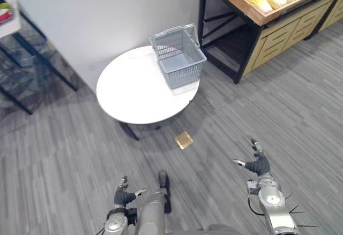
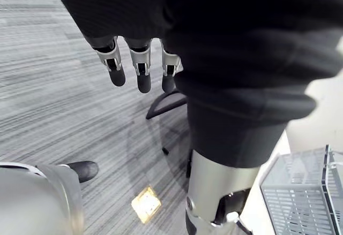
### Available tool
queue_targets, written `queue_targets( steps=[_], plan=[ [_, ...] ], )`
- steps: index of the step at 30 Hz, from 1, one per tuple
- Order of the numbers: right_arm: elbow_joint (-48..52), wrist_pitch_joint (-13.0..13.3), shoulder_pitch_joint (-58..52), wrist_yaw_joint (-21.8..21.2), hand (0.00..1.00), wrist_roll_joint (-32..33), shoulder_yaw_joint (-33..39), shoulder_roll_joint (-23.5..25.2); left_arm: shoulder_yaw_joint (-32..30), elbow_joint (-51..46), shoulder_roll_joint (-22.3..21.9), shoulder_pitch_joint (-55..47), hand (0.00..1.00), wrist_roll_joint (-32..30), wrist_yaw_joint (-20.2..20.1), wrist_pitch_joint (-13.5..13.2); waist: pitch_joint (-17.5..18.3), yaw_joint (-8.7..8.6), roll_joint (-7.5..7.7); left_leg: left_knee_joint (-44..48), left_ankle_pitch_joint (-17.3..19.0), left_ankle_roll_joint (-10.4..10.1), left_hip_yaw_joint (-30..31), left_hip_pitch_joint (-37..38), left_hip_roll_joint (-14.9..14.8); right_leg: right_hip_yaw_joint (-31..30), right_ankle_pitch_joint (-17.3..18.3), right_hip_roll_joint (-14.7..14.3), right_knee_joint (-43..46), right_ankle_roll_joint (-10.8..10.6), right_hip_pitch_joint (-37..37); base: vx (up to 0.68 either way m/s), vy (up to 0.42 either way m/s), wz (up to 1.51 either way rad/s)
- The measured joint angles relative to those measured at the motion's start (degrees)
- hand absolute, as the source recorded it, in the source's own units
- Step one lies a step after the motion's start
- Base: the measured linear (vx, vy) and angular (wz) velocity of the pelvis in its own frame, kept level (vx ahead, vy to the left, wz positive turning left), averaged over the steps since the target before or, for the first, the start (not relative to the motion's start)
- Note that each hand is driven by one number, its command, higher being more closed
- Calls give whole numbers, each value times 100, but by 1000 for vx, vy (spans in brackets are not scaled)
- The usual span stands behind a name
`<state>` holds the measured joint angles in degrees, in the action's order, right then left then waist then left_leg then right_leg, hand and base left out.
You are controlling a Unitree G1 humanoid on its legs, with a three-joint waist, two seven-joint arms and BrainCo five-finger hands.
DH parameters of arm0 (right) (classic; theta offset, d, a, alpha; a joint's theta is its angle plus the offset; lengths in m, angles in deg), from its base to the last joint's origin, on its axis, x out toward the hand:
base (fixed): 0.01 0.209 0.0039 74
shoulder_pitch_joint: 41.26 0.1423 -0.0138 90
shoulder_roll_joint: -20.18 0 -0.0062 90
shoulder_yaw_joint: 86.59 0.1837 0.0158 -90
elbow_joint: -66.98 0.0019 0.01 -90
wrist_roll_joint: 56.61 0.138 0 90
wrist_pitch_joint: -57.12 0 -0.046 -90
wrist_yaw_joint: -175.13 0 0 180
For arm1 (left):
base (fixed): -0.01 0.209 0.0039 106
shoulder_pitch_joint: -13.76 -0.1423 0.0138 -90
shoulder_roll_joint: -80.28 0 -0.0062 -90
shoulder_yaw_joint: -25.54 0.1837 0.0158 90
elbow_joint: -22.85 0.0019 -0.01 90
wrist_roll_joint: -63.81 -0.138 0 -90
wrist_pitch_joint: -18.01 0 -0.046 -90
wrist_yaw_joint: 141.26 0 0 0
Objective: Pick vegetable in the basket
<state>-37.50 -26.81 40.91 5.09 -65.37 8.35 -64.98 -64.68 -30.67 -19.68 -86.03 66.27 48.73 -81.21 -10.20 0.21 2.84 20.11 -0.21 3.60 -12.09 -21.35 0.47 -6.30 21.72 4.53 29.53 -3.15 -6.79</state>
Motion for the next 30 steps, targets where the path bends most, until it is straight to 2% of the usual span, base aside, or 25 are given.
queue_targets(
  steps=[1,2,3,4,5,7,8,9,10,11,12,13,14,15,16,17,18,19,21,23,25,26,27,28,30],
  plan=[
    [0,-3,24,-1,0,-56,-17,18,5,0,3,26,0,-45,-1,-3,4,-18,33,64,199,26,-23,145,69,3,-249,51,661,-331,216,763,218,5],
    [4,-8,152,-7,0,-179,-101,53,23,11,42,44,0,-94,-1,-3,1,-101,37,45,460,84,3,516,144,4,-827,110,1963,-650,680,715,196,-7],
    [14,-6,357,-4,0,-288,-252,52,72,24,85,49,0,-99,6,2,-22,-114,2,-57,655,129,-3,986,162,111,-705,174,2881,-432,1068,686,183,-18],
    [20,0,440,-3,0,-326,-345,52,81,25,107,49,0,-103,5,2,-31,-118,-18,-139,718,131,-5,1241,151,177,-621,174,3142,-276,1230,710,137,-39],
    [135,26,634,-1,0,-427,-582,43,131,39,139,94,0,-99,15,-1,-55,-106,-121,-427,881,152,29,1859,73,433,-435,121,3320,47,1604,540,73,-31],
    [462,50,800,2,0,-556,-748,24,198,115,229,237,0,-92,15,-17,-92,-112,-224,-723,1049,68,104,2388,-59,749,-295,-26,2918,128,2184,530,3,-8],
    [553,96,892,1,0,-598,-810,-16,225,193,269,312,0,-92,13,-13,-94,-145,-216,-771,1049,68,123,2506,-91,845,-252,-63,2452,120,2457,554,-85,34],
    [675,145,984,2,0,-652,-828,-124,244,293,284,415,0,-91,17,-10,-116,-257,-220,-762,1094,0,210,2618,-166,932,-279,-106,1630,106,2727,467,-109,51],
    [715,158,1032,4,0,-661,-828,-193,244,331,285,446,0,-90,19,-12,-127,-280,-238,-752,1156,-87,295,2670,-223,904,-362,-162,1155,36,2823,493,-149,69],
    [772,160,1109,11,0,-663,-833,-352,319,407,346,495,0,-90,14,-12,-120,-303,-183,-681,1331,-294,454,2803,-268,716,-881,-265,20,1,2864,499,-179,82],
    [931,165,1100,13,0,-664,-838,-619,425,502,374,497,0,-91,8,-10,-132,-295,-105,-394,1746,-598,672,2924,-232,531,-2172,-220,-653,373,2686,498,-193,65],
    [920,155,1162,8,0,-665,-841,-767,445,605,290,526,0,-90,5,0,-162,-248,-291,-299,1833,-662,754,2946,-419,644,-2114,-350,-449,382,2677,471,-195,47],
    [960,149,1221,7,0,-670,-841,-861,468,631,273,497,0,-97,-4,-7,-163,-245,-355,-174,1767,-754,823,2904,-542,654,-1958,-388,-314,436,2663,433,-209,46],
    [1154,147,1211,9,0,-679,-797,-988,470,632,256,496,0,-101,-5,-7,-166,-298,-379,40,1612,-848,931,2796,-538,819,-1633,-292,-142,484,2627,405,-212,67],
    [1217,148,1212,9,0,-709,-782,-1054,474,632,255,499,0,-105,-7,-8,-164,-315,-397,239,1542,-856,1001,2706,-543,945,-1528,-236,-107,530,2572,364,-239,101],
    [1255,148,1225,7,0,-749,-795,-1201,473,635,254,507,0,-110,-10,-8,-181,-319,-413,818,1350,-912,1109,2485,-600,1138,-1377,-167,-144,595,2339,261,-185,81],
    [1255,147,1229,4,0,-760,-808,-1264,477,636,250,501,0,-111,-13,-8,-198,-300,-426,1155,1206,-966,1131,2375,-647,1226,-1345,-163,-239,617,2147,286,-210,81],
    [1257,147,1269,3,0,-760,-841,-1321,488,632,250,444,0,-112,-37,-12,-225,-226,-413,1642,1228,-962,1106,2234,-755,1331,-1335,-152,-507,632,1755,218,-177,56],
    [1321,197,1429,3,0,-761,-978,-1455,505,634,248,298,0,-140,-124,-11,-226,-216,-398,1768,1266,-865,999,2019,-763,1477,-1329,-111,-867,636,1330,166,-153,38],
    [1320,252,1671,-8,0,-770,-1130,-1673,515,636,251,162,0,-212,-133,-4,-194,-209,-463,1162,1341,-737,906,1804,-742,1529,-1328,-106,-1079,635,1216,114,-73,12],
    [1295,250,1748,-14,0,-789,-1278,-1844,515,640,251,32,0,-217,-139,-2,-164,-199,-511,357,1320,-740,880,1758,-657,1535,-1313,-89,-1121,598,1201,76,14,3],
    [1284,250,1755,-22,0,-823,-1361,-1976,517,640,236,-35,0,-222,-147,-1,-138,-198,-554,-161,1121,-749,881,1776,-615,1542,-1311,-83,-1101,553,1203,83,83,2],
    [1246,251,1770,-25,0,-878,-1457,-2130,518,646,202,-82,0,-229,-174,-1,-90,-201,-654,-509,537,-726,885,1789,-593,1545,-1287,-131,-1069,506,1214,89,103,0],
    [1205,255,1780,-25,0,-893,-1489,-2179,524,652,191,-116,0,-230,-192,-2,-57,-198,-717,-610,497,-762,863,1807,-593,1540,-1280,-166,-1068,480,1212,98,179,-1],
    [814,252,2149,-77,0,-1052,-1773,-2214,555,728,198,-124,0,-280,-237,-3,-52,-200,-618,-1037,405,-720,824,1932,-507,1397,-1370,-110,-1169,320,1263,60,152,-11]
  ],
)
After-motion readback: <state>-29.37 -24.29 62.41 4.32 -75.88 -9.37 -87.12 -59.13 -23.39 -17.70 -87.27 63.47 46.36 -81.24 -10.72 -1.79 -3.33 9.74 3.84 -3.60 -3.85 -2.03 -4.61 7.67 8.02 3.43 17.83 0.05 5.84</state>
